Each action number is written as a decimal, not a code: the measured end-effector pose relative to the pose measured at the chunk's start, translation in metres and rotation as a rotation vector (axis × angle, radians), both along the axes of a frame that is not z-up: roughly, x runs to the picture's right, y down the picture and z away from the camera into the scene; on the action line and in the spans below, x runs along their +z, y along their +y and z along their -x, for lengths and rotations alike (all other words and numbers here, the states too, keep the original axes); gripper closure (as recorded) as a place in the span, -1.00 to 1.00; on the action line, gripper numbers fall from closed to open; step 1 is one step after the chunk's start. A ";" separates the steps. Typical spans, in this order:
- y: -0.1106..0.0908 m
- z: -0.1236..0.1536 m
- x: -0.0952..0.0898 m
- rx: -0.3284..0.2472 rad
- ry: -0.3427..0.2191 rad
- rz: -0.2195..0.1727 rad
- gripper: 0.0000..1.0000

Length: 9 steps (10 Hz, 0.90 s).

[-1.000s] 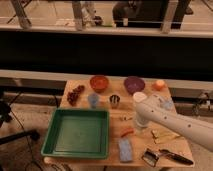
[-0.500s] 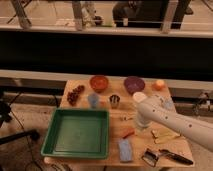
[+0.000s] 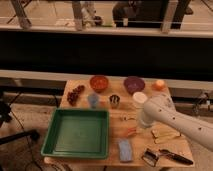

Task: Place pepper in table surface

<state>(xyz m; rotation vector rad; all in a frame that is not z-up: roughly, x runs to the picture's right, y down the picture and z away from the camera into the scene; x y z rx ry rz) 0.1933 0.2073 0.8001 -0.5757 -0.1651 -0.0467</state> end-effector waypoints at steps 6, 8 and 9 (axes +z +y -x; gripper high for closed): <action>-0.007 -0.001 -0.013 0.013 -0.021 -0.027 1.00; -0.008 0.001 -0.017 0.012 -0.031 -0.034 1.00; -0.009 0.002 -0.020 0.012 -0.036 -0.040 1.00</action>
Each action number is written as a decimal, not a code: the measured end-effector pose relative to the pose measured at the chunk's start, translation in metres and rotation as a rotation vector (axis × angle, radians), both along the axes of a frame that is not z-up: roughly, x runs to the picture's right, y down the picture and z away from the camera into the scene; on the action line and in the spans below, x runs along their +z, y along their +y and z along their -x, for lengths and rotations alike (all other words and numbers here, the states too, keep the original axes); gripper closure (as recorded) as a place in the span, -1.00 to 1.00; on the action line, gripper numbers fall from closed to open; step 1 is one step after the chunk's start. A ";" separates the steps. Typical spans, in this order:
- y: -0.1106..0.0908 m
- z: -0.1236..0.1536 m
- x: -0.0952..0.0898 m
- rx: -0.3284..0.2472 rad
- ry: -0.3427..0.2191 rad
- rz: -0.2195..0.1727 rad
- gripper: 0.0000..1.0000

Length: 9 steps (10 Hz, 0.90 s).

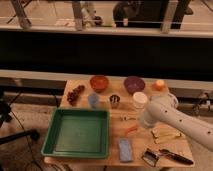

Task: Place pepper in table surface

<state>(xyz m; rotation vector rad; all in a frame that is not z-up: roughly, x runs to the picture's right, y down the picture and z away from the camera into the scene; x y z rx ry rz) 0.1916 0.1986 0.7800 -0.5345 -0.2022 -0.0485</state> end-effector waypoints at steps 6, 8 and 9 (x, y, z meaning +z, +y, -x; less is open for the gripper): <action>-0.001 0.003 -0.005 -0.007 -0.010 -0.013 1.00; -0.001 0.006 -0.002 -0.015 -0.010 -0.014 1.00; -0.001 0.009 0.000 -0.017 -0.010 -0.012 1.00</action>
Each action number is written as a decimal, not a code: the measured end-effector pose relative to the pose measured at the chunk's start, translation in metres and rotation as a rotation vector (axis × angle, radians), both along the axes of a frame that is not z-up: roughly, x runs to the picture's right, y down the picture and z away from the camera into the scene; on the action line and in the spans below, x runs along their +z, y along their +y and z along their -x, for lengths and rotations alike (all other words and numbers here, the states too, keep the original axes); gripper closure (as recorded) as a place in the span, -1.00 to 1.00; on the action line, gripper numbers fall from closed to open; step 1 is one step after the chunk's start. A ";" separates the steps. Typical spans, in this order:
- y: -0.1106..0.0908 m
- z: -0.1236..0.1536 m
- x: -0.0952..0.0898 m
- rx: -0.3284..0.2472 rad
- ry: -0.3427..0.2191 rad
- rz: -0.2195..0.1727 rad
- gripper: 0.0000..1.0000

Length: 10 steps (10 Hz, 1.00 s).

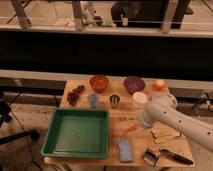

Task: Place pepper in table surface

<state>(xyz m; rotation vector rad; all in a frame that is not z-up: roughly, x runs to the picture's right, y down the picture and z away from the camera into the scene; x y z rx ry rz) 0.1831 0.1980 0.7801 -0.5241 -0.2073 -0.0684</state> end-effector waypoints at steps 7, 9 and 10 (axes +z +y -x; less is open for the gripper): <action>-0.003 0.001 0.016 -0.011 0.036 -0.008 1.00; -0.003 0.000 0.019 -0.010 0.052 -0.014 1.00; -0.005 0.000 0.019 -0.011 0.058 -0.017 1.00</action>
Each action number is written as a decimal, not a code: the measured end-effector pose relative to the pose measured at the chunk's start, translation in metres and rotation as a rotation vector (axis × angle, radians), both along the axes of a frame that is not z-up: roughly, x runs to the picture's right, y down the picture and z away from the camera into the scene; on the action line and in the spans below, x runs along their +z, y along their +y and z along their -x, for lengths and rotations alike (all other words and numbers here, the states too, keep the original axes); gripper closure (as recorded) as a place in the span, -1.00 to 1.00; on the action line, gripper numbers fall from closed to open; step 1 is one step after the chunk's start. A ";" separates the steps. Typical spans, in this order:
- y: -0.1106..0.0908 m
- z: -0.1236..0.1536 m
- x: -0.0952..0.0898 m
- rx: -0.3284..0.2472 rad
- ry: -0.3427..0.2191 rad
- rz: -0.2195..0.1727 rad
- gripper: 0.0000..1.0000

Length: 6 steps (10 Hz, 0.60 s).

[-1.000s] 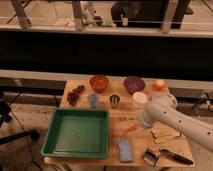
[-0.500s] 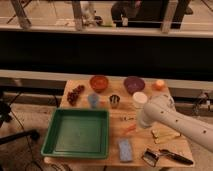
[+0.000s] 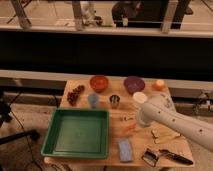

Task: Place pepper in table surface

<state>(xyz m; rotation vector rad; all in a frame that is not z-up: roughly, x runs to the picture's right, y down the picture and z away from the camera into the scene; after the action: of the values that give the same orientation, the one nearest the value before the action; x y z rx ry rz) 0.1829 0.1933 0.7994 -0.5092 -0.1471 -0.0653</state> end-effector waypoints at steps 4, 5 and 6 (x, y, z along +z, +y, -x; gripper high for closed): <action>-0.002 -0.006 0.003 -0.005 0.031 -0.003 0.82; -0.002 -0.005 0.004 -0.008 0.033 0.002 0.66; 0.000 -0.005 0.005 -0.012 0.038 0.011 0.50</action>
<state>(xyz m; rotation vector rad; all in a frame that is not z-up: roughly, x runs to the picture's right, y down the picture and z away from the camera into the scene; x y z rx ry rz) 0.1878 0.1935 0.8044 -0.5223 -0.1076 -0.0667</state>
